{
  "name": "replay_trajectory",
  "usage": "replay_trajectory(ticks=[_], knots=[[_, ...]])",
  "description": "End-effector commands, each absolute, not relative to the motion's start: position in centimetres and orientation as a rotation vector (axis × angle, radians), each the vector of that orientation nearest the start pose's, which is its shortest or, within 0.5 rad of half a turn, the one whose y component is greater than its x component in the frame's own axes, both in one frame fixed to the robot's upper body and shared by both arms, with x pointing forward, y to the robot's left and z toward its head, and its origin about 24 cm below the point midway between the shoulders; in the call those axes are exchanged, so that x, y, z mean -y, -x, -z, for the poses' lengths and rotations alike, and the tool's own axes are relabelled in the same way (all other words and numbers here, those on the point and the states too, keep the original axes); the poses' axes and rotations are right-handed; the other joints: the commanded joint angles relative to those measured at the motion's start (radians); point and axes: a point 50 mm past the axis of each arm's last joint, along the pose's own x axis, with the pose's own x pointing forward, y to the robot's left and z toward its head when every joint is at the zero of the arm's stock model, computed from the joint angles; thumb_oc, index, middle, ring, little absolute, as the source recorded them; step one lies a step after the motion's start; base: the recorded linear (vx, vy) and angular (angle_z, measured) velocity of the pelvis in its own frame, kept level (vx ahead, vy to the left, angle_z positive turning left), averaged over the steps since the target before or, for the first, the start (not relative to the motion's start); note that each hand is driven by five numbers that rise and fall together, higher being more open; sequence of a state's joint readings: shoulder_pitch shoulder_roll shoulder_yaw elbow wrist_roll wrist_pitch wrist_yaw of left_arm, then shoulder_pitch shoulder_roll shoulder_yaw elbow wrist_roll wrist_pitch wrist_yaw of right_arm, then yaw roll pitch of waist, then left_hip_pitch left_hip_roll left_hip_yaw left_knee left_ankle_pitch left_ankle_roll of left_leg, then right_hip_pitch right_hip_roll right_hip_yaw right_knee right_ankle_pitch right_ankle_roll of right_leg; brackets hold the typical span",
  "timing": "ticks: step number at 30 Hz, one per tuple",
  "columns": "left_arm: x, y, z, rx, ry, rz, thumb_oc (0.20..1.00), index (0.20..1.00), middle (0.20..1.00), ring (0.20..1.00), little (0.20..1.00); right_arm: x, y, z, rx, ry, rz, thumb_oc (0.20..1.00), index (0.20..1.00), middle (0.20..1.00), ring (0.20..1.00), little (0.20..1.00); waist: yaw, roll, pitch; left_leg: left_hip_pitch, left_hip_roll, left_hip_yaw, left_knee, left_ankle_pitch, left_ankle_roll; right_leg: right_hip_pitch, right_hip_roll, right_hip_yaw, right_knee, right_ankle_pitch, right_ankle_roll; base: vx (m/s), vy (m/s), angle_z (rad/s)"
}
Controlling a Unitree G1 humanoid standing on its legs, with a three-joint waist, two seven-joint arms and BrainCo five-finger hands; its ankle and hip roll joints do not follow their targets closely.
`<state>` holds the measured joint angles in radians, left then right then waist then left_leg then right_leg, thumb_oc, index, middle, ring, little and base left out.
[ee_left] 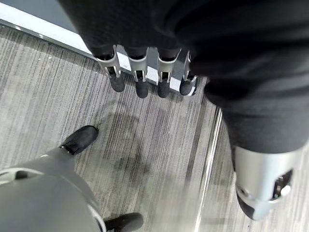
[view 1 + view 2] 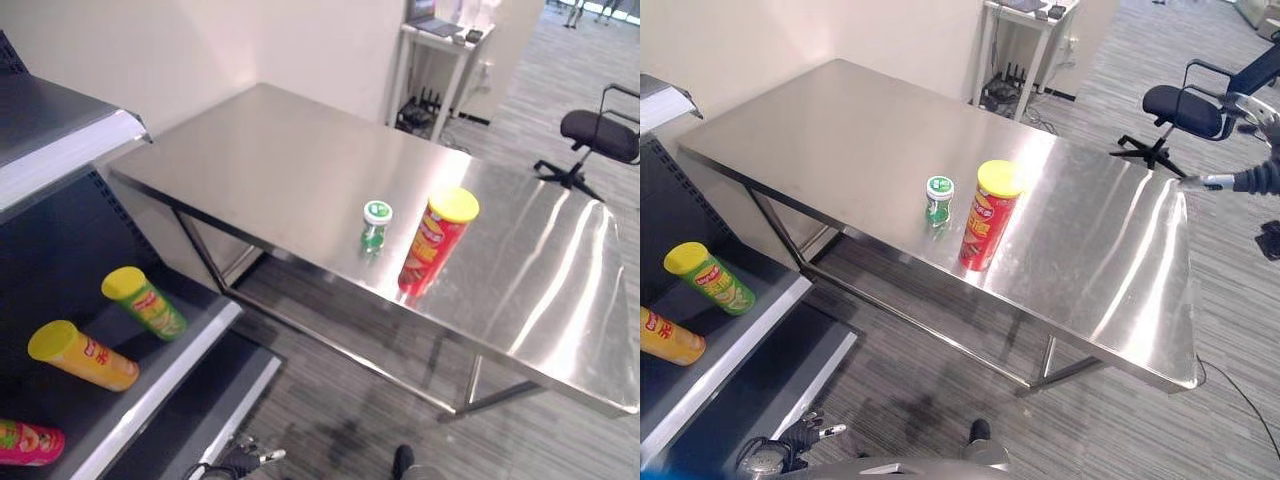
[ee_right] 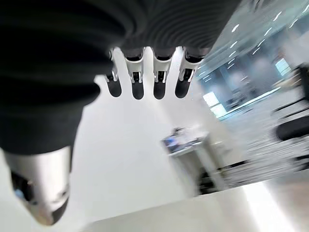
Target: Put the goods on the table back onto the shelves and tidy them up.
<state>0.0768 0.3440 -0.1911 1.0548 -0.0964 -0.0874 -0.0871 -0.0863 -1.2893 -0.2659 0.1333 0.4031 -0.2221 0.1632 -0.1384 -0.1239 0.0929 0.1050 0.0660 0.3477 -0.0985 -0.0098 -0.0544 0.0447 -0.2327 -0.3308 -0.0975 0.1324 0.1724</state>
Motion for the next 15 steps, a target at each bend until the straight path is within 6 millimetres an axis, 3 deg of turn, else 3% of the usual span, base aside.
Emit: replay_trajectory(ticks=[1,15], knots=[[-24.7,-12.3,14.0,-0.988,-0.266,0.058,1.0,1.0,1.0,1.0,1.0,33.9,-24.6,-30.8,0.46,0.911,0.02,1.0,1.0,1.0,1.0,1.0,0.045,0.018,0.012,0.03,0.102,-0.006,0.011,-0.003,-0.082,0.024,-0.006,-0.031,0.026,-0.024,0.04,0.03,-0.03,0.07],[-24.8,-11.8,14.3,-1.014,-0.282,0.059,1.0,1.0,1.0,1.0,1.0,28.9,-26.4,-28.4,0.462,0.937,-0.237,1.0,1.0,1.0,1.0,1.0,0.087,0.023,0.005,0.016,0.125,-0.027,0.011,0.012,-0.1,0.044,0.011,-0.071,0.022,-0.04,0.03,0.0,-0.031,0.09]])
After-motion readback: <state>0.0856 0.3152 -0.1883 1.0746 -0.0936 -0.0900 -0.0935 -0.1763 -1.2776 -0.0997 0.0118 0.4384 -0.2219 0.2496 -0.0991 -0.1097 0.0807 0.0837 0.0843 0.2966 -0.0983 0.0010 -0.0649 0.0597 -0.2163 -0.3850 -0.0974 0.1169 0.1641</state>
